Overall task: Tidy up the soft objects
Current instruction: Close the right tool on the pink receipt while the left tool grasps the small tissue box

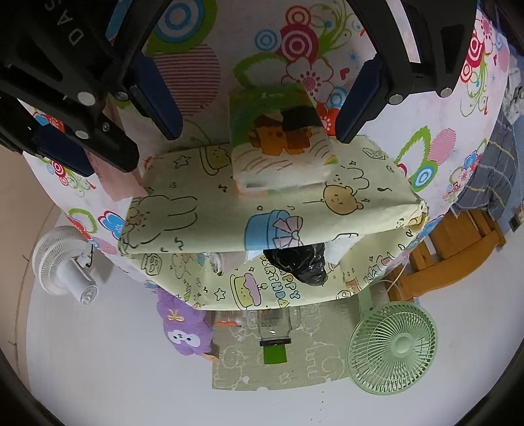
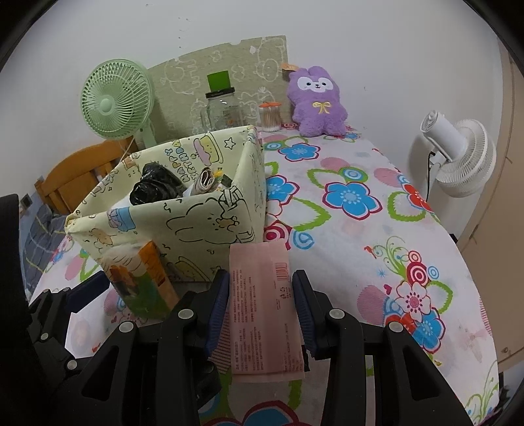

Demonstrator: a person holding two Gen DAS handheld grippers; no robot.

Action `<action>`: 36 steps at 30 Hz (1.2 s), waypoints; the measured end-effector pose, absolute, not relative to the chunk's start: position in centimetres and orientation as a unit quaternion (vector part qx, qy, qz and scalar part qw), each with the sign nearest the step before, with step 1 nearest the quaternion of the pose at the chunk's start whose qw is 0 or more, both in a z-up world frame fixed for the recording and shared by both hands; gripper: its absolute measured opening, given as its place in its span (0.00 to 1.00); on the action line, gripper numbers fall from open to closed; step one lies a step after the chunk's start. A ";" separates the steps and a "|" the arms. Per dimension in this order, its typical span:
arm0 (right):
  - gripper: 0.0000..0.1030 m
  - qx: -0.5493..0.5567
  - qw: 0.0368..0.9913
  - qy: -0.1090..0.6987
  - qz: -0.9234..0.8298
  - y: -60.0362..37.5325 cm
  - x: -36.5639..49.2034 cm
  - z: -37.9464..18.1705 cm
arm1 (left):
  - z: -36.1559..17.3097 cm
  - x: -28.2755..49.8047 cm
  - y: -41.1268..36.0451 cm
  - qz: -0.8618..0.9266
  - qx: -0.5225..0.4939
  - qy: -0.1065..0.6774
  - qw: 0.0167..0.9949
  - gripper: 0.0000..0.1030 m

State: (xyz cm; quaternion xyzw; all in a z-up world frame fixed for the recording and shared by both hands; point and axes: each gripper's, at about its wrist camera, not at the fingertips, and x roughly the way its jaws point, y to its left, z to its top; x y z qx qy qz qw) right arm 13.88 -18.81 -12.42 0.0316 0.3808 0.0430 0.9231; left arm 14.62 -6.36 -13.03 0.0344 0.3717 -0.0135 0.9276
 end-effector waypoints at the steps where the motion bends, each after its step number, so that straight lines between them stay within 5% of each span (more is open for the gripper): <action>1: 0.42 0.032 0.923 0.381 0.043 -18.8 14.0 -12.5 | -13.1 14.8 -6.3 -0.013 0.034 0.372 0.928 0.92; 13: 0.41 0.037 0.918 0.392 0.041 -18.5 14.8 -13.3 | -14.1 16.0 -6.1 -0.012 0.036 0.382 0.924 0.91; 19: 0.41 0.041 0.916 0.398 0.038 -18.4 14.9 -13.5 | -14.3 16.1 -6.5 -0.029 0.039 0.388 0.920 0.74; 23: 0.41 0.040 0.916 0.397 0.041 -18.1 14.8 -13.5 | -14.2 15.9 -6.5 -0.040 0.036 0.392 0.918 0.51; 36: 0.41 0.039 0.919 0.389 0.038 -17.8 13.8 -12.8 | -13.1 14.4 -6.5 -0.043 0.034 0.381 0.923 0.50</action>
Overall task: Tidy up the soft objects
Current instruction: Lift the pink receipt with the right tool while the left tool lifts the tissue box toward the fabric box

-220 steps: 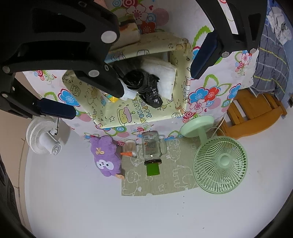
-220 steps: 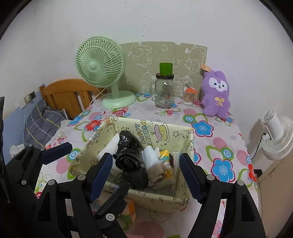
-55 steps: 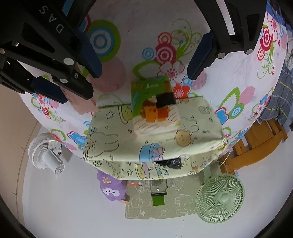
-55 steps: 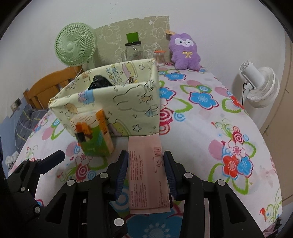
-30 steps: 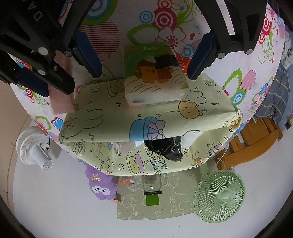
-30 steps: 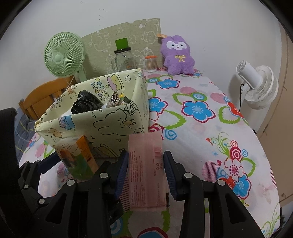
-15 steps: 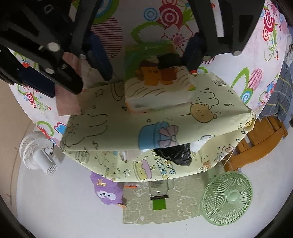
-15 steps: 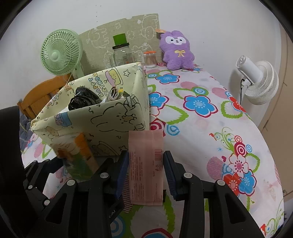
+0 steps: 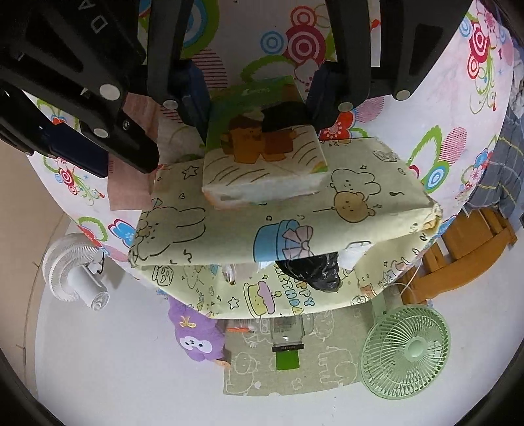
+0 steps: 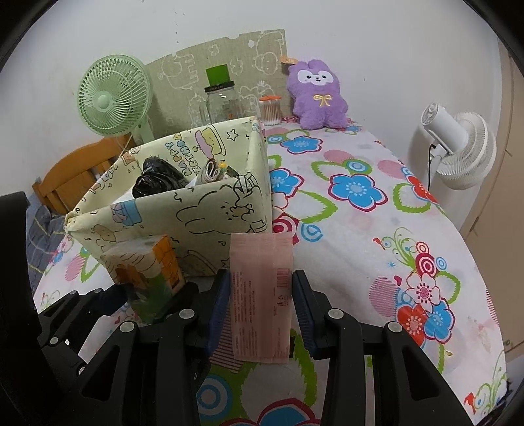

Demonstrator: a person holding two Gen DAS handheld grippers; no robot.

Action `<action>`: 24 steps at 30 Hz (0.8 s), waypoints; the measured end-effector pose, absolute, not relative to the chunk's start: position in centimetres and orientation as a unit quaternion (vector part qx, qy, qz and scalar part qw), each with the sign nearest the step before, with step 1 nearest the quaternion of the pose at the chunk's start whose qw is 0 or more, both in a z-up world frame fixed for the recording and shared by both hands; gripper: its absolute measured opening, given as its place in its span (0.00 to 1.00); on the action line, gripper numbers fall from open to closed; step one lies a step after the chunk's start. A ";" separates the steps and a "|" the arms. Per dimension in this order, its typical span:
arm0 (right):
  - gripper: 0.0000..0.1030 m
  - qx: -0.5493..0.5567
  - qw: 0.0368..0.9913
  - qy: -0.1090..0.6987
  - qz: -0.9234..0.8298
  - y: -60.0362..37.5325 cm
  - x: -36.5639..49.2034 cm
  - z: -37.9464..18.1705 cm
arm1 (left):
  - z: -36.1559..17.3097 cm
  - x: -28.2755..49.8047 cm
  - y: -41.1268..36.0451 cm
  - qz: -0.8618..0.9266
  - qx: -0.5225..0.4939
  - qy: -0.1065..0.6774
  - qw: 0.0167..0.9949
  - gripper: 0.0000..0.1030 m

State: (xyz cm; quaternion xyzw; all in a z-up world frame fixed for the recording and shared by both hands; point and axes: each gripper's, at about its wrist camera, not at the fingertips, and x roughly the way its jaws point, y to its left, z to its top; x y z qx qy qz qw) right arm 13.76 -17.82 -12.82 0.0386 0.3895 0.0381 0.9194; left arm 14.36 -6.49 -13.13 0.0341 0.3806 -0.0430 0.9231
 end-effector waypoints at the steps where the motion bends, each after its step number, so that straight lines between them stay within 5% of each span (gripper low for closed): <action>1: 0.41 0.038 0.920 0.388 0.039 -17.8 13.6 -12.7 | -13.0 14.2 -6.5 -0.043 0.034 0.379 0.924 0.50; 24: 0.41 0.030 0.940 0.336 0.052 -16.9 8.7 -8.3 | -8.6 9.1 -5.6 -0.035 0.024 0.328 0.944 0.50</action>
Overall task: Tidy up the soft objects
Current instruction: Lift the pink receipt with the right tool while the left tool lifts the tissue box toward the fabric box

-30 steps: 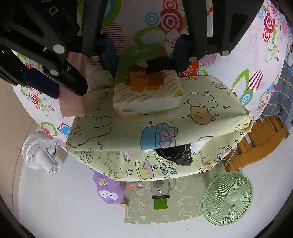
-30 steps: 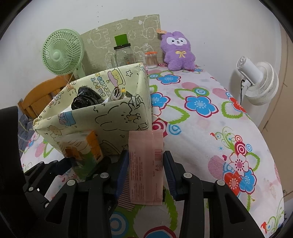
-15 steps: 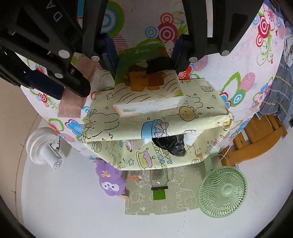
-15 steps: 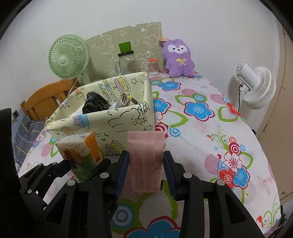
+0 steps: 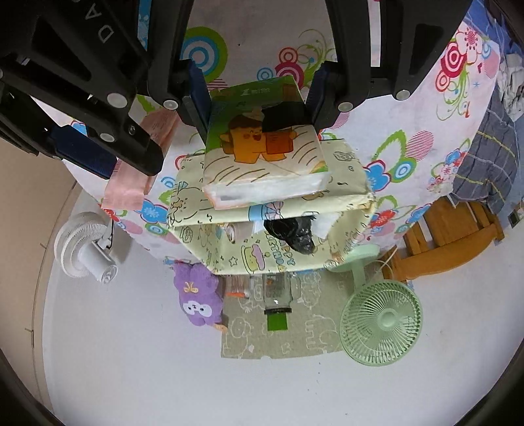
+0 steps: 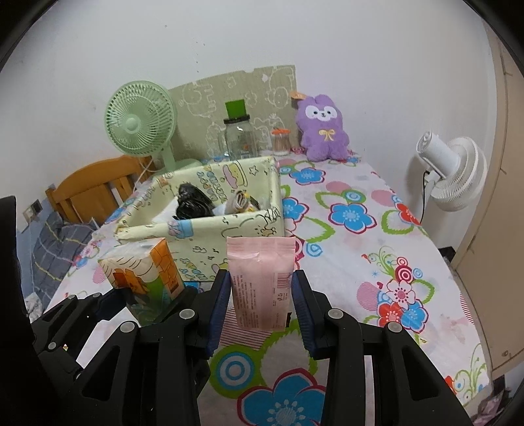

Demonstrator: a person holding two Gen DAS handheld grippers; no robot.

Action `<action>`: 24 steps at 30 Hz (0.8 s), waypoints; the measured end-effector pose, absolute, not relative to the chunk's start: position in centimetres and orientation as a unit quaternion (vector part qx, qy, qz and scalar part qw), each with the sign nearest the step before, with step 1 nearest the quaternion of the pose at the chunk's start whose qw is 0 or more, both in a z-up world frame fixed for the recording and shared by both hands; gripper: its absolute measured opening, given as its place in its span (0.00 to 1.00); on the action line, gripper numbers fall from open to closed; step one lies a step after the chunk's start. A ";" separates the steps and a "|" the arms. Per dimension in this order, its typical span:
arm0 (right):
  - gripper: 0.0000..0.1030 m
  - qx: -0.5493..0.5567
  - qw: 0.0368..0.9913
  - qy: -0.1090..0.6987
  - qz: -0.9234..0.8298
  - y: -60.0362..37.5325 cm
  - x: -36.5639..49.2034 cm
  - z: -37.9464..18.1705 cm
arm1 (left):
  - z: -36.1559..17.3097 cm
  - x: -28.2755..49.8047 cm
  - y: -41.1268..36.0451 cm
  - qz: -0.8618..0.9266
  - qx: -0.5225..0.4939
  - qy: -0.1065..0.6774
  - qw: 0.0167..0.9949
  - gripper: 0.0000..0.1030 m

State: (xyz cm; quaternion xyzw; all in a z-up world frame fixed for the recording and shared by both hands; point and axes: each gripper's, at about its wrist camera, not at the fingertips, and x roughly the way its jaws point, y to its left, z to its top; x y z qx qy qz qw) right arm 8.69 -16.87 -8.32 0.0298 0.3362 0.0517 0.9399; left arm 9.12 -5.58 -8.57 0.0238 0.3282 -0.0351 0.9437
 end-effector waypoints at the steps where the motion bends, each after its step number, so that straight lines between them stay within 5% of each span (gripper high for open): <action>1: 0.41 0.030 0.940 0.334 0.053 -16.8 8.5 -8.2 | -8.4 8.9 -5.5 -0.034 0.024 0.326 0.944 0.50; 24: 0.41 0.022 0.959 0.276 0.053 -15.7 5.9 -2.3 | -3.0 6.4 -4.4 -0.032 0.019 0.277 0.960 0.51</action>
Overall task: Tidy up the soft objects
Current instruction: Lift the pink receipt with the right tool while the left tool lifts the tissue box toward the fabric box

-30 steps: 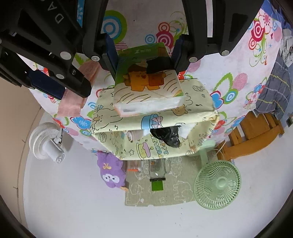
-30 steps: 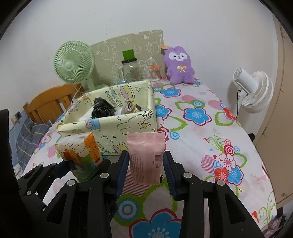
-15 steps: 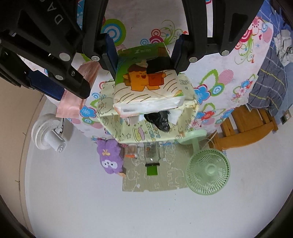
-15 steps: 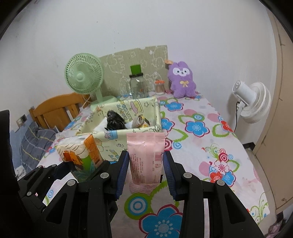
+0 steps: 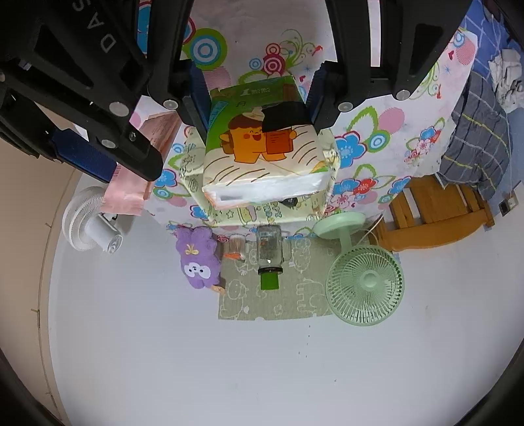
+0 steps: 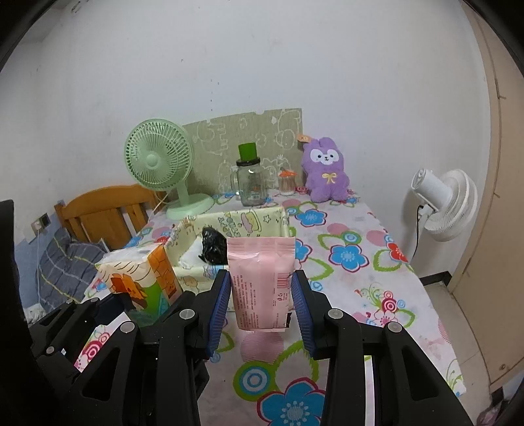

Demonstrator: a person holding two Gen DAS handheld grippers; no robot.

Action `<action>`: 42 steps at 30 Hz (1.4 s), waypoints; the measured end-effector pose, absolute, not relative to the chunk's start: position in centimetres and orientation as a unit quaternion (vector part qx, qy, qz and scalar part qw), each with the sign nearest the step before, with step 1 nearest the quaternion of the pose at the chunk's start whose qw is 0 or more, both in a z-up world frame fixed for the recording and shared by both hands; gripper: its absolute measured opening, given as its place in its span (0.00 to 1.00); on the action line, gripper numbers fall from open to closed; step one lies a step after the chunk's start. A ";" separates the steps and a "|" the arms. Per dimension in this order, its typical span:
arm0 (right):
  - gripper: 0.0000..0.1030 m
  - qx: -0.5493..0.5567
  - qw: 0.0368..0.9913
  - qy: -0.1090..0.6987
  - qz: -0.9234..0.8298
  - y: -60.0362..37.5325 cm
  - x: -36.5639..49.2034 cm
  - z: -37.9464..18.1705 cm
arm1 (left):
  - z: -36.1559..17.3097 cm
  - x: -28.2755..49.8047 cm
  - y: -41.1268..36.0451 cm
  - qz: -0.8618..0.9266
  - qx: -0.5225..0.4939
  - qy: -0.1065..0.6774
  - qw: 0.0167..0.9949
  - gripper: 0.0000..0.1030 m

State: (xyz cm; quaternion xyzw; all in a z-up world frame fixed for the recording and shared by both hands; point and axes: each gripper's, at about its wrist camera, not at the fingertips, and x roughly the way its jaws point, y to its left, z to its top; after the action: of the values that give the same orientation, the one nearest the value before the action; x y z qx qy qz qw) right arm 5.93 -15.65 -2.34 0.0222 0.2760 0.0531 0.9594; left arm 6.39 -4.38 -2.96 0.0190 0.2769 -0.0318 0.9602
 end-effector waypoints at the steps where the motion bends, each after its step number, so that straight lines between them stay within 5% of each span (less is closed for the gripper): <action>1: 0.41 0.022 0.960 0.275 0.053 -15.6 6.0 -2.1 | -2.7 6.4 -4.3 -0.032 0.019 0.275 0.961 0.51; 42: 0.41 0.023 0.958 0.279 0.058 -13.6 17.0 0.1 | -0.2 15.8 -2.7 -0.023 0.022 0.270 0.962 0.51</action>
State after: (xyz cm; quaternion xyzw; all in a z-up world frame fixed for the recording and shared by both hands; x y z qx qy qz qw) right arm 16.95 -13.60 0.08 0.0234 0.2787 0.0578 0.9584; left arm 15.81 -2.72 -0.24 0.0221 0.2699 -0.0228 0.9624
